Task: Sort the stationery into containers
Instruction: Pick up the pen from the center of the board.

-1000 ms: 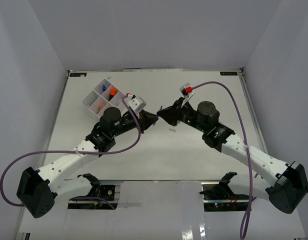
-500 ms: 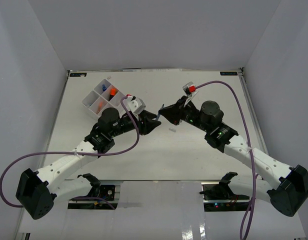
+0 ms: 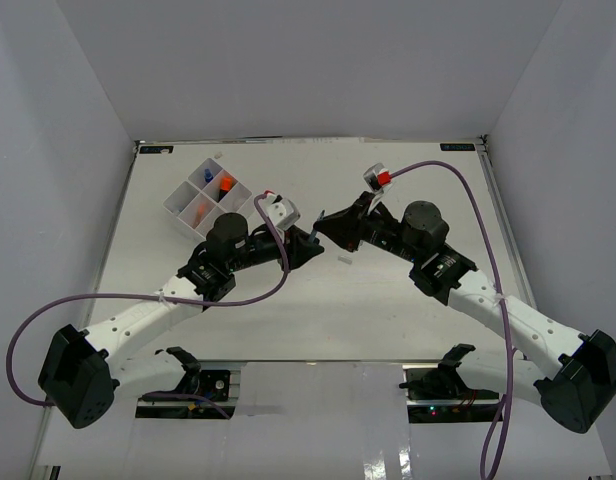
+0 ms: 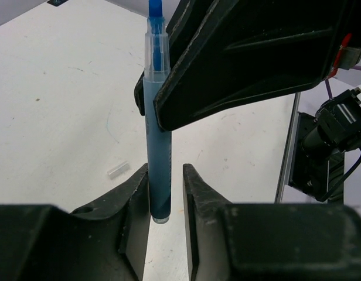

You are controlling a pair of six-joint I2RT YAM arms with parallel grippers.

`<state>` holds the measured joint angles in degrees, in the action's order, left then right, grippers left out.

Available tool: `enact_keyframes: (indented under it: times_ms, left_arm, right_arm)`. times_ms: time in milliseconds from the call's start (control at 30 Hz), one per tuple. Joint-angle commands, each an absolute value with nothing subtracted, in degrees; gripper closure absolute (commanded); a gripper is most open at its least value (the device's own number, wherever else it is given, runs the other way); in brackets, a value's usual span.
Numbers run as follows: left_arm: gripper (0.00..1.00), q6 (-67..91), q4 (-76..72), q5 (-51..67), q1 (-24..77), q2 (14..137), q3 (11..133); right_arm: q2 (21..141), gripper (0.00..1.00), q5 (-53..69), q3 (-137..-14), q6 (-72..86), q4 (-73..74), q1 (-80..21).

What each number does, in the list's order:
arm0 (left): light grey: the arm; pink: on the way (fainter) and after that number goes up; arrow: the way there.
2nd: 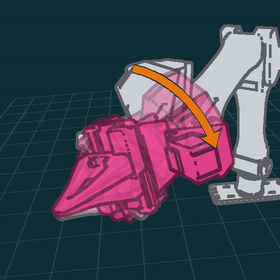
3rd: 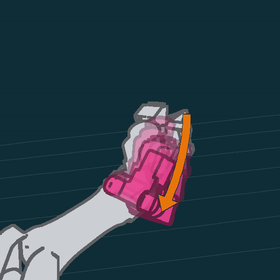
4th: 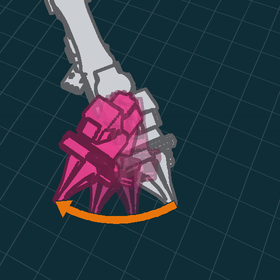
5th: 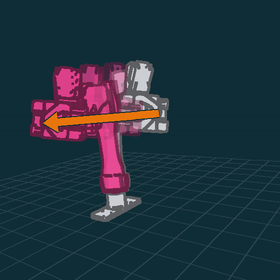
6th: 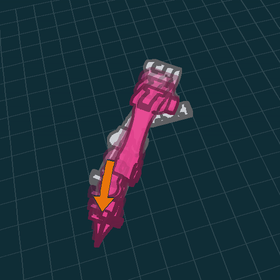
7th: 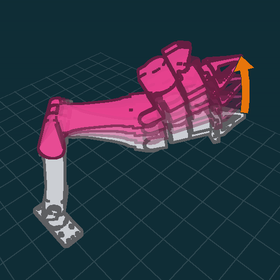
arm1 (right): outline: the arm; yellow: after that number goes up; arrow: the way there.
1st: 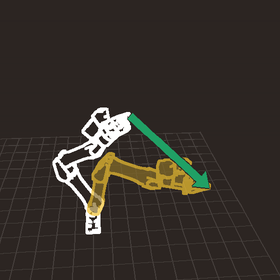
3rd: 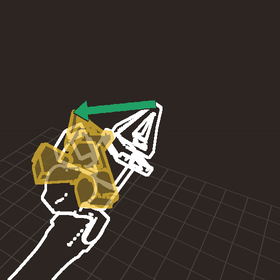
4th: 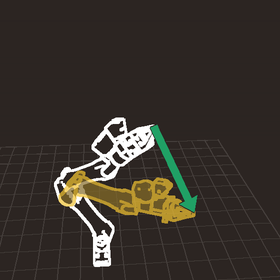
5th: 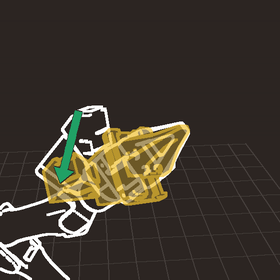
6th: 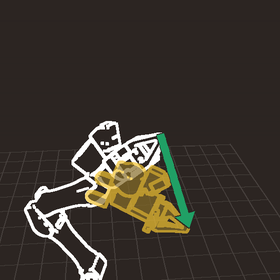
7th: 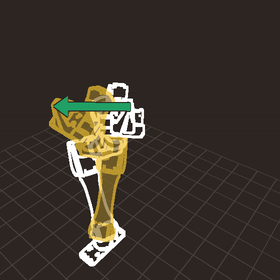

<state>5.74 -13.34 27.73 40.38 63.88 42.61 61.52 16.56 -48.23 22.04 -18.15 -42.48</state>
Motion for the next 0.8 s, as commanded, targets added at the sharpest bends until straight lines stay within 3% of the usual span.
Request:
enact_keyframes:
  times_ms: [0, 333, 567, 667, 700, 767]
  left_arm:
    - [0.65, 5.45, -14.59, 29.09, 40.25, 62.75, 43.33]
    - [0.76, 6.15, -16.26, 29.88, 40.25, 62.32, 42.72]
    - [0.95, 6.33, -16.61, 29.1, 40.25, 61.61, 42.19]
    - [1.0, 6.24, -15.56, 26.64, 40.25, 61.35, 42.1]
    - [1.0, 6.24, -15.38, 25.76, 40.25, 61.35, 41.93]
    - [1.0, 6.94, -15.38, 23.4, 40.17, 61.35, 41.66]
  right_arm:
    - [60.56, 0.92, 17.75, -49.75, 22.15, -21.62, -42.36]
    - [61.0, 0.92, 18.89, -48.69, 22.76, -22.67, -42.36]
    - [60.12, 0.92, 18.55, -47.81, 22.24, -22.06, -42.45]
    - [58.98, 0.68, 16.88, -47.2, 21.01, -20.14, -42.36]
    - [58.45, 0.46, 16.09, -47.02, 20.22, -19.26, -42.45]
    - [57.22, 0.25, 12.85, -46.76, 17.6, -15.32, -42.19]
